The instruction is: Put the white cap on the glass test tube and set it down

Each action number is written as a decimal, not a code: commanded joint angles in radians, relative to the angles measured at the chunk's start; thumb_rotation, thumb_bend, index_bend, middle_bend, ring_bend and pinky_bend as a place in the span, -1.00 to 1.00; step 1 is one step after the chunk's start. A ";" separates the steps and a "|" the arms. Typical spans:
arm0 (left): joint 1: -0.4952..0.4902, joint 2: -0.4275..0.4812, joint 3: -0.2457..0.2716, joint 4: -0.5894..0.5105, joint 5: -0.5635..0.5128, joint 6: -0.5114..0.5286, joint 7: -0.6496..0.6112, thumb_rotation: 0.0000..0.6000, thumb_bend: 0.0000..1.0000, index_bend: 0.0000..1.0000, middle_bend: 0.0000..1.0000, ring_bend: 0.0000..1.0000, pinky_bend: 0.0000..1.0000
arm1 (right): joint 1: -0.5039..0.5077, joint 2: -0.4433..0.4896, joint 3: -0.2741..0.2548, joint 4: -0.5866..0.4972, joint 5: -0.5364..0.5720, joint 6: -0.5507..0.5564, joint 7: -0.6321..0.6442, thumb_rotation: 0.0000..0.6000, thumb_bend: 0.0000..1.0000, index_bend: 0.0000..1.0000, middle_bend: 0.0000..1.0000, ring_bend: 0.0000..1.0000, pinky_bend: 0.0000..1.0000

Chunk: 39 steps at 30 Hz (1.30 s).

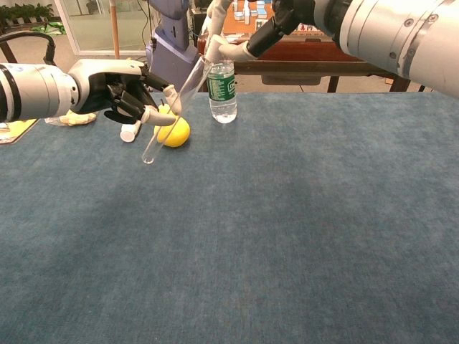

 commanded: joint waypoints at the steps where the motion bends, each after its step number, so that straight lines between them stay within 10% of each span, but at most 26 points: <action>1: -0.001 -0.001 0.000 0.001 -0.001 0.000 -0.001 1.00 -0.42 0.17 1.00 1.00 1.00 | 0.000 0.002 -0.002 0.001 0.001 -0.001 -0.001 1.00 -0.18 0.27 -0.56 -1.00 -1.00; 39: -0.021 -0.012 -0.012 -0.001 -0.035 -0.012 -0.009 1.00 -0.42 0.17 1.00 1.00 1.00 | 0.019 -0.055 -0.019 0.061 -0.013 0.012 0.003 1.00 -0.18 0.27 -0.56 -1.00 -1.00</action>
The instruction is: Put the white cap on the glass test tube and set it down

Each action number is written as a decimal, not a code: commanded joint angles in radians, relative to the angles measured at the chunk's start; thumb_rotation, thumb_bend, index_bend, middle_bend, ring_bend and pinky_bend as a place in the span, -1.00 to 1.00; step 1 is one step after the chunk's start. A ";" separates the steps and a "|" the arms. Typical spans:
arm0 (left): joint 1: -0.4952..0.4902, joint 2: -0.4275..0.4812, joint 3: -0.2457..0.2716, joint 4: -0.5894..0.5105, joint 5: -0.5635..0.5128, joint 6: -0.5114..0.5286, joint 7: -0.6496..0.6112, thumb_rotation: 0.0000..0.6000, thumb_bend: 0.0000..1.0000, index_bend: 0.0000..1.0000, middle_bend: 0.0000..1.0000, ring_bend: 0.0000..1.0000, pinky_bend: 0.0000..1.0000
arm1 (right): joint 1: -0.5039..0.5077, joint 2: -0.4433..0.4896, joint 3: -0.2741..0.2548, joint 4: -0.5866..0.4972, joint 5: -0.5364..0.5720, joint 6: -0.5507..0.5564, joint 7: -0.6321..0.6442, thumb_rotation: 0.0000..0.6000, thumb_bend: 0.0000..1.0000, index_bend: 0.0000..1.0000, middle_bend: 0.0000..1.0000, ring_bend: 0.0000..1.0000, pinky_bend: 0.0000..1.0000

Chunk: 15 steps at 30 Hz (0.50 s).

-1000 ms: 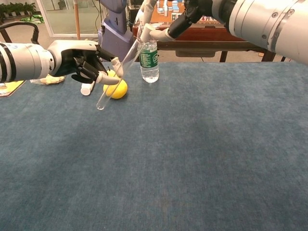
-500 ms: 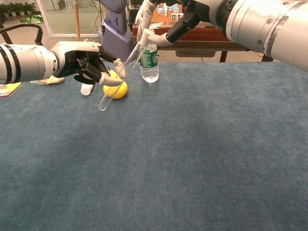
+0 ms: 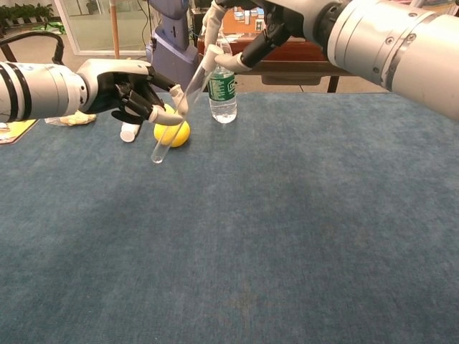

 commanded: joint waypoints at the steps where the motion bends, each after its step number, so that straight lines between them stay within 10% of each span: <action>1: 0.001 0.004 -0.005 -0.003 -0.002 -0.005 -0.010 1.00 -0.42 0.17 1.00 1.00 1.00 | 0.000 -0.005 -0.003 0.005 -0.002 0.000 0.001 1.00 -0.18 0.27 -0.56 -1.00 -1.00; 15: 0.002 0.011 -0.008 -0.002 0.003 -0.004 -0.019 1.00 -0.42 0.17 1.00 1.00 1.00 | 0.001 -0.013 -0.006 0.015 0.001 -0.008 0.004 1.00 -0.18 0.27 -0.56 -1.00 -1.00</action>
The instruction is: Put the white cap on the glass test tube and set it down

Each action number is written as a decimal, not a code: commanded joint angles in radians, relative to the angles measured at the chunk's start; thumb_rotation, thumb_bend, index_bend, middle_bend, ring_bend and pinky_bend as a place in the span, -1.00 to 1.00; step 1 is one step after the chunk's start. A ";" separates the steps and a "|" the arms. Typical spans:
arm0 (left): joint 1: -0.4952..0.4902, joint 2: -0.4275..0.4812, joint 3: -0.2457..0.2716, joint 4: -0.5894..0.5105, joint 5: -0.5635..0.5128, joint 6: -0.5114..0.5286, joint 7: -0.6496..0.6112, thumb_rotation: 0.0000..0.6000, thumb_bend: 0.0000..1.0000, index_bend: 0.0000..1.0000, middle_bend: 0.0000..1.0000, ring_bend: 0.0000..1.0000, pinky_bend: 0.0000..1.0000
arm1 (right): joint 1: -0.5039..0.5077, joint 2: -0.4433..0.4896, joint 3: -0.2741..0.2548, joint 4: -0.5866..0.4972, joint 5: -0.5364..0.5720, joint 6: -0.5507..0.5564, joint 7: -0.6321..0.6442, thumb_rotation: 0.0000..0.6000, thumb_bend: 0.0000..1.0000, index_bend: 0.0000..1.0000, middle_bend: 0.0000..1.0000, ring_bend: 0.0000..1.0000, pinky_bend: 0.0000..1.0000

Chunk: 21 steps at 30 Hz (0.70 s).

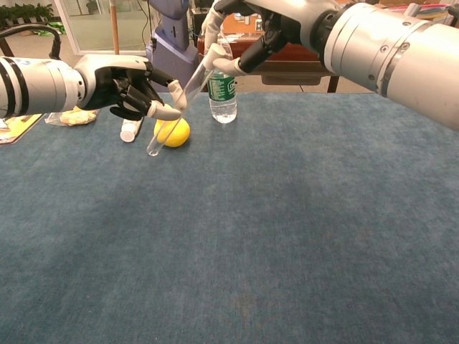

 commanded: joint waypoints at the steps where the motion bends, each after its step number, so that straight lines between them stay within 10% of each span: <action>1: 0.000 0.000 0.001 0.001 0.001 0.000 0.000 1.00 -0.42 0.17 1.00 1.00 1.00 | 0.001 0.002 -0.002 -0.001 0.002 -0.005 -0.003 1.00 -0.18 0.27 -0.56 -1.00 -1.00; 21: 0.005 0.012 0.024 0.006 0.013 -0.003 0.018 1.00 -0.42 0.17 1.00 1.00 1.00 | -0.009 0.045 -0.009 -0.032 0.011 -0.019 -0.009 1.00 -0.92 -0.51 -0.78 -1.00 -1.00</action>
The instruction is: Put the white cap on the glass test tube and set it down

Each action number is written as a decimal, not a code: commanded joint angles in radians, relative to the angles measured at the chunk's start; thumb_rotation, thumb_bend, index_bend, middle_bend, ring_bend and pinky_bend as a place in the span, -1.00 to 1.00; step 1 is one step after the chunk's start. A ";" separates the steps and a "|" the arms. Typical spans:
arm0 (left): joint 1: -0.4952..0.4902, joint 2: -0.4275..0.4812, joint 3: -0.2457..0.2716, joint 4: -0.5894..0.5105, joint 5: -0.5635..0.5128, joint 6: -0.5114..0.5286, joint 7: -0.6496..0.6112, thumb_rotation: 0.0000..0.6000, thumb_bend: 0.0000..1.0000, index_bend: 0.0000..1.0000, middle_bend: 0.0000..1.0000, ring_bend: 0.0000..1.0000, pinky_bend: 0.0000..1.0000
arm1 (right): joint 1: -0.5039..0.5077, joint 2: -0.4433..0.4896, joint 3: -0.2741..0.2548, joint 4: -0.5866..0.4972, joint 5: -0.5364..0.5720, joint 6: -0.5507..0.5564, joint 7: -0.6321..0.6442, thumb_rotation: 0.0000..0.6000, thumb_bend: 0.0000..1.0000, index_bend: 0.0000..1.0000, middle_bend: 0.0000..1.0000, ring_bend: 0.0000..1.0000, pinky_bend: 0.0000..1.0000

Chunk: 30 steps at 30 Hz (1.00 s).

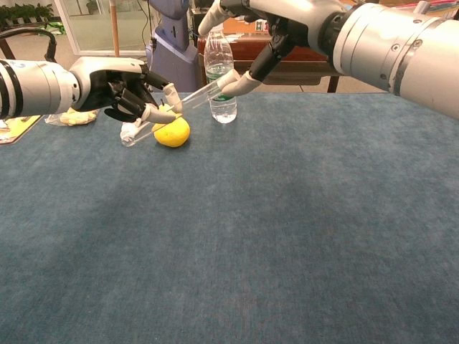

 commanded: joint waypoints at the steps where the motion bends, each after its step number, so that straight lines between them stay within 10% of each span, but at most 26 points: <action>1: 0.003 0.003 0.011 0.001 0.010 0.001 0.011 1.00 -0.42 0.17 1.00 1.00 1.00 | -0.007 0.009 0.001 -0.012 -0.007 0.008 0.008 1.00 -0.92 -0.52 -0.78 -1.00 -1.00; 19: -0.005 -0.116 0.173 0.111 0.053 0.096 0.356 1.00 -0.42 0.17 1.00 1.00 1.00 | -0.124 0.210 -0.017 -0.153 -0.056 0.085 0.032 1.00 -0.92 -0.52 -0.78 -1.00 -1.00; 30: -0.042 -0.245 0.171 0.221 -0.069 0.118 0.528 1.00 -0.42 0.16 1.00 1.00 1.00 | -0.158 0.251 -0.022 -0.175 -0.067 0.104 0.048 1.00 -0.91 -0.52 -0.78 -1.00 -1.00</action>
